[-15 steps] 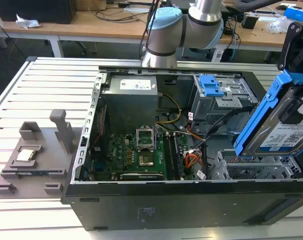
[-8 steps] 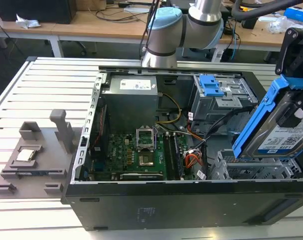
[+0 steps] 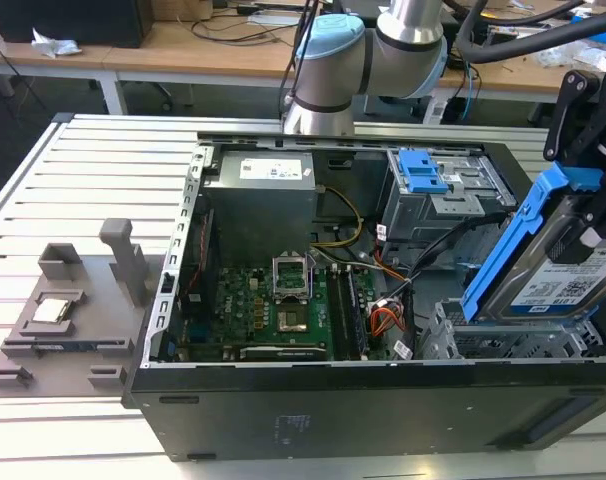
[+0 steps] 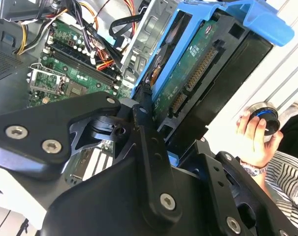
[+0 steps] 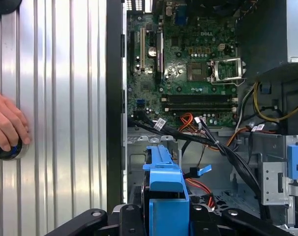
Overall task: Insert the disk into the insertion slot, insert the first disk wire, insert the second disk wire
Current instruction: 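Insert the disk into the insertion slot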
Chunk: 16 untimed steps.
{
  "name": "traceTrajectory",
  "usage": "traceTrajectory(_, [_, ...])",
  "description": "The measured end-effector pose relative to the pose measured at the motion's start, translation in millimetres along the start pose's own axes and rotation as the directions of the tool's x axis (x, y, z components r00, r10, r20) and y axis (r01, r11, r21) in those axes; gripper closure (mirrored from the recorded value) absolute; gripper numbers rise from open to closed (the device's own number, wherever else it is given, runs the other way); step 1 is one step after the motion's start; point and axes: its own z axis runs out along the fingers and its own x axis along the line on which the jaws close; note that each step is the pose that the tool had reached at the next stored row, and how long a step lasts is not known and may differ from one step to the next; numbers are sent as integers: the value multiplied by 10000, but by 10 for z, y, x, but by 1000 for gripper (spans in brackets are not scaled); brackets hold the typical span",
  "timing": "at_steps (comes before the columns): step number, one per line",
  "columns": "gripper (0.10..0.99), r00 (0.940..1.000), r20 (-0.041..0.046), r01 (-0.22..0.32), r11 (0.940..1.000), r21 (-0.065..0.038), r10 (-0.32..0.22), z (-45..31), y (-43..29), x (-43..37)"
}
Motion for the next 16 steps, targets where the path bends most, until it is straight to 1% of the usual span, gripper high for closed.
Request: traceTrajectory(16, [725, 10000, -1, 0, 10000, 0, 0, 67, -3, 0])
